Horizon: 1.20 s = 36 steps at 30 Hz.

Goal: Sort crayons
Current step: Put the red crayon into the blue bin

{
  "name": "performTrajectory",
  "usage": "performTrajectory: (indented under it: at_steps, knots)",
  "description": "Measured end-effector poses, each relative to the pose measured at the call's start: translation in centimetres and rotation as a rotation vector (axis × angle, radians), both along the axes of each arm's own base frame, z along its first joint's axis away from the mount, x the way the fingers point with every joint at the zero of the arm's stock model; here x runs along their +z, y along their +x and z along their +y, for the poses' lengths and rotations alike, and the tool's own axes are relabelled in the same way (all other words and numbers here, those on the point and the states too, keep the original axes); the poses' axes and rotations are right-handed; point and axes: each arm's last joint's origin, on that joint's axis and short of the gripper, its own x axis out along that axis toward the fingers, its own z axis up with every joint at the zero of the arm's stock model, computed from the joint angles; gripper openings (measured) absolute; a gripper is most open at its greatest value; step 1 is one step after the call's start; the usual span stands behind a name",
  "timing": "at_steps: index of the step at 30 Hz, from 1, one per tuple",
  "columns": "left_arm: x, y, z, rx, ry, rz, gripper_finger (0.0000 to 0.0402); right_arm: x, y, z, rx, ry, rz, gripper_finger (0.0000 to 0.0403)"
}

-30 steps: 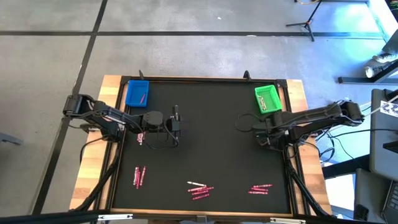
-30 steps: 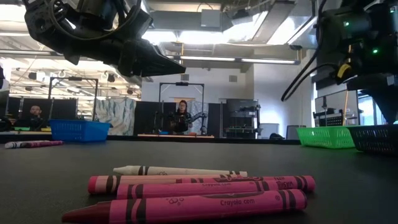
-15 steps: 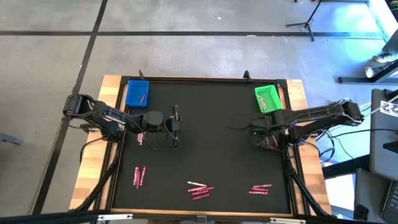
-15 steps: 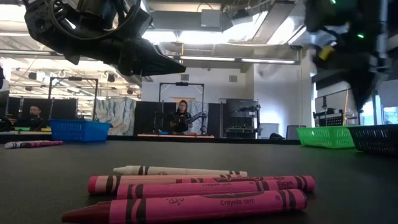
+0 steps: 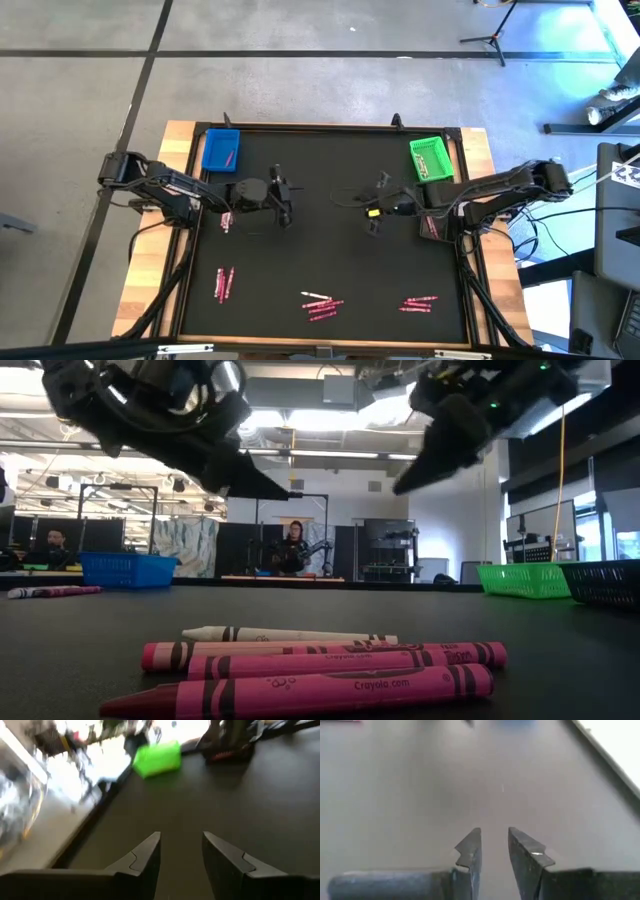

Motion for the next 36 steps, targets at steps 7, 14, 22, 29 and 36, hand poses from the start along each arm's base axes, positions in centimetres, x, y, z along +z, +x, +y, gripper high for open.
performTrajectory:
  at_steps: [7,14,22,29,36]
  knots:
    - [1.1,-0.5,0.0,0.187,-0.253,0.339,0.0135,0.3,1.9,-0.5,0.090,-0.245,-0.103,0.0094]
    - [3.3,-2.0,0.3,0.432,-0.456,0.620,0.0135,1.0,2.2,-3.5,0.056,-0.362,-0.137,0.0094]
    - [4.3,-4.9,2.1,0.660,-0.534,0.720,0.0135,1.0,1.8,-6.9,0.052,-0.300,-0.148,0.0094]
    - [3.9,-6.6,4.4,0.757,-0.659,0.719,0.0135,0.2,1.3,-7.3,0.022,-0.241,-0.067,0.0094]
    - [3.7,-7.0,5.0,0.740,-0.663,0.749,0.0135,0.0,1.2,-7.2,0.011,-0.214,-0.049,0.0094]
